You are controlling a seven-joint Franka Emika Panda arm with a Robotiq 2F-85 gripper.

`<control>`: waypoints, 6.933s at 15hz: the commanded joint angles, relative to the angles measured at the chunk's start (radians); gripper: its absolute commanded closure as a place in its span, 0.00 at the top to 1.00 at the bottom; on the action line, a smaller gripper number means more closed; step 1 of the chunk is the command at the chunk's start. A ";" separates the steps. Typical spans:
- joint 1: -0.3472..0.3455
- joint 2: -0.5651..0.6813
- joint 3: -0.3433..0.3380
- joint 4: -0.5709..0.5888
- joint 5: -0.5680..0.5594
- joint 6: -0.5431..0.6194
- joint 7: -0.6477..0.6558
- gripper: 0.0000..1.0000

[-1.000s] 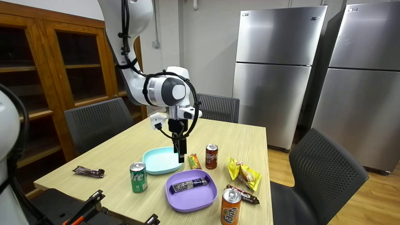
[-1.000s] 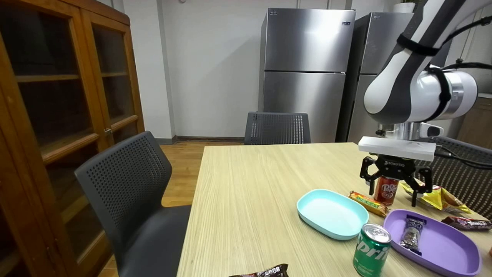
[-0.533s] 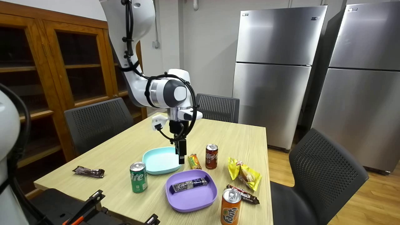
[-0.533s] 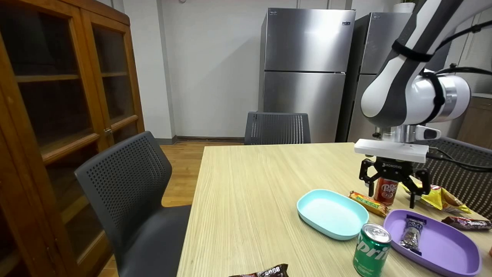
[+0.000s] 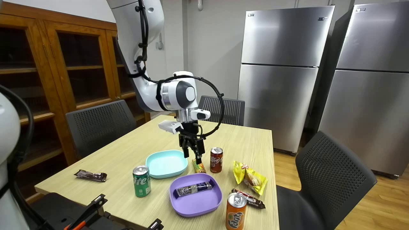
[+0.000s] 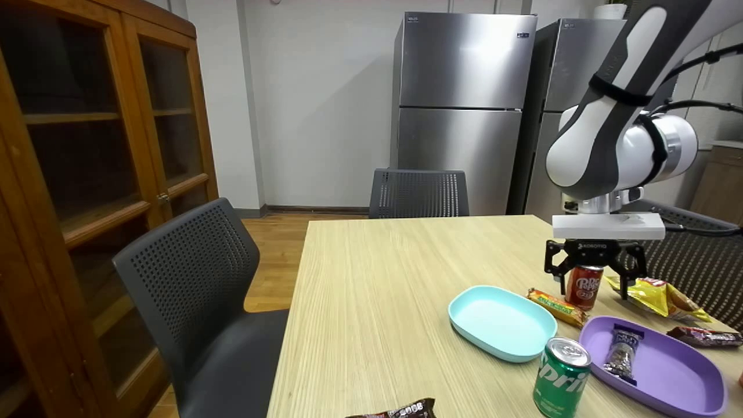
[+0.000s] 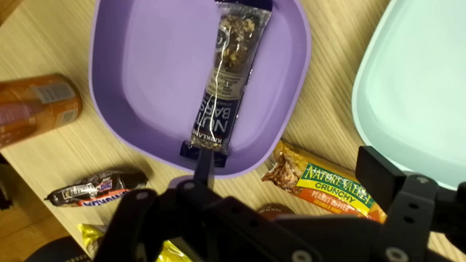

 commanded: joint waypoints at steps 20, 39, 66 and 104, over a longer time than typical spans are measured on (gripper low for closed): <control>-0.045 0.040 0.029 0.064 -0.087 0.026 -0.384 1.00; -0.074 0.122 0.066 0.094 -0.255 0.185 -0.714 1.00; -0.259 0.214 0.209 0.142 -0.232 0.248 -1.108 1.00; -0.210 0.020 0.160 -0.017 -0.135 0.320 -0.886 0.16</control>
